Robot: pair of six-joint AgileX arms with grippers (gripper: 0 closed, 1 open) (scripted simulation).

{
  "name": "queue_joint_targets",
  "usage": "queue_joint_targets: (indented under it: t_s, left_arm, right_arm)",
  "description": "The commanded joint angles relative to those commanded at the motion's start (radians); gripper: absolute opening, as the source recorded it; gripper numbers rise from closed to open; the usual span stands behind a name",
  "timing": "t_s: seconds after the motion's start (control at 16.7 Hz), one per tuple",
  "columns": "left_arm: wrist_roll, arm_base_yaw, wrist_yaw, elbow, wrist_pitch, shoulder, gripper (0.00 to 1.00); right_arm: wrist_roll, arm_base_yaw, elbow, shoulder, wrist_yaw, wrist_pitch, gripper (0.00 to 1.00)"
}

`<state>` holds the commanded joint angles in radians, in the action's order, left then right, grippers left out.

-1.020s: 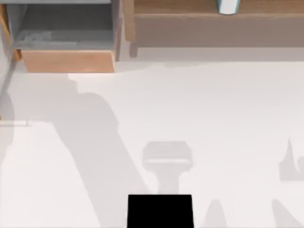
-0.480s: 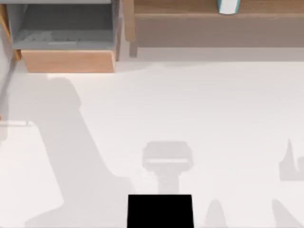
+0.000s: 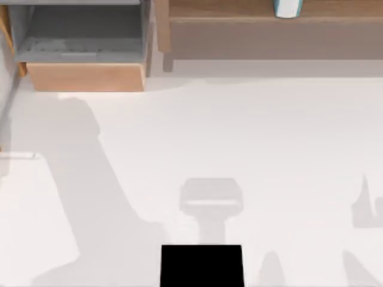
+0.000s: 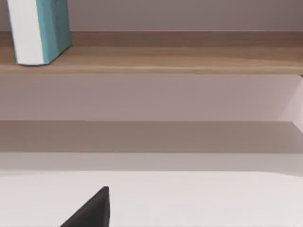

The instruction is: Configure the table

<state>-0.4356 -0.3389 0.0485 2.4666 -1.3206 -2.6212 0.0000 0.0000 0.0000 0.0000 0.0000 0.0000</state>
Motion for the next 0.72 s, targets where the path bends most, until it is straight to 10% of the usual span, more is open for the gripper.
queue_joint_targets:
  t_s: [0.72]
  left_arm:
    - [0.006,0.006,0.0,-0.07,0.082,-0.006,1.0]
  right_arm:
    - [0.0,0.0,0.0,0.0,0.0,0.0,1.0]
